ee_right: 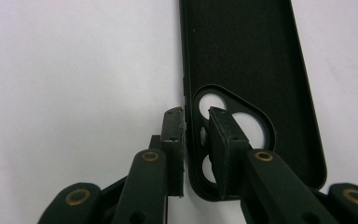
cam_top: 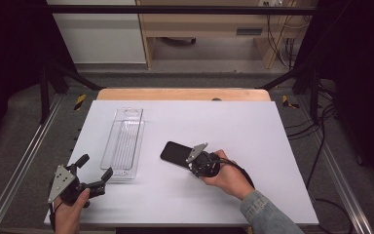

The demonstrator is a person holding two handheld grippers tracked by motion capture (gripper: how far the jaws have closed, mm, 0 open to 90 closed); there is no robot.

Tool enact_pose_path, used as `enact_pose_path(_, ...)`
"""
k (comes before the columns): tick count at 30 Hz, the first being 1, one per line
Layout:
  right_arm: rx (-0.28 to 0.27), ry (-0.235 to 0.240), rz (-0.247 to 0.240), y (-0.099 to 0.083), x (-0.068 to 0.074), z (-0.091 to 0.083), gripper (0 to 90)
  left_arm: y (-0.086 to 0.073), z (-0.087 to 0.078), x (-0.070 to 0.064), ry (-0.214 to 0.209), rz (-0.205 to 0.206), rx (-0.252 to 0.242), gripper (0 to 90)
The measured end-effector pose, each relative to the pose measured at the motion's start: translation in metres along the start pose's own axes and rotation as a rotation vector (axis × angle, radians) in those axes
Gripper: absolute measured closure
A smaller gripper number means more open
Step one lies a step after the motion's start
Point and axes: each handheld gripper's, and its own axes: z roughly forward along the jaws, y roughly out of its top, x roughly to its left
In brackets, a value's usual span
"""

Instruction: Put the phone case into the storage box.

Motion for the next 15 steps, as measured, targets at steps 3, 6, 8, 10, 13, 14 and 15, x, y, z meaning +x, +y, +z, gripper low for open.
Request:
enact_pose_path(3,0.002,0.003,-0.011,-0.0004,-0.0006,0.0009,78.4,0.0,0.0,-0.0001,-0.001,0.0,-0.001,0.7)
enact_pose_path(6,0.004,0.007,-0.015,-0.0003,-0.0006,0.0013,80.2,0.0,0.0001,-0.0002,-0.001,0.0,-0.001,0.6)
enact_pose_path(8,0.006,0.008,-0.023,-0.0003,0.0,0.002,81.2,0.0,0.0001,-0.0003,-0.001,0.0,0.0,0.6)
enact_pose_path(10,0.011,0.011,-0.03,-0.0002,0.0002,0.0022,81.2,0.0,0.0002,-0.0003,-0.001,0.002,0.001,0.7)
enact_pose_path(13,0.019,0.014,-0.053,0.0001,0.001,0.003,83.3,-0.0001,0.0004,-0.0005,-0.002,0.001,0.001,0.7)
enact_pose_path(14,0.019,0.014,-0.053,0.0001,0.001,0.003,83.3,-0.0001,0.0005,-0.0006,-0.002,0.001,0.0,0.7)
enact_pose_path(15,0.024,0.011,-0.067,0.0008,0.0011,0.0032,85.9,-0.0001,0.0005,-0.0007,-0.003,0.001,0.001,0.7)
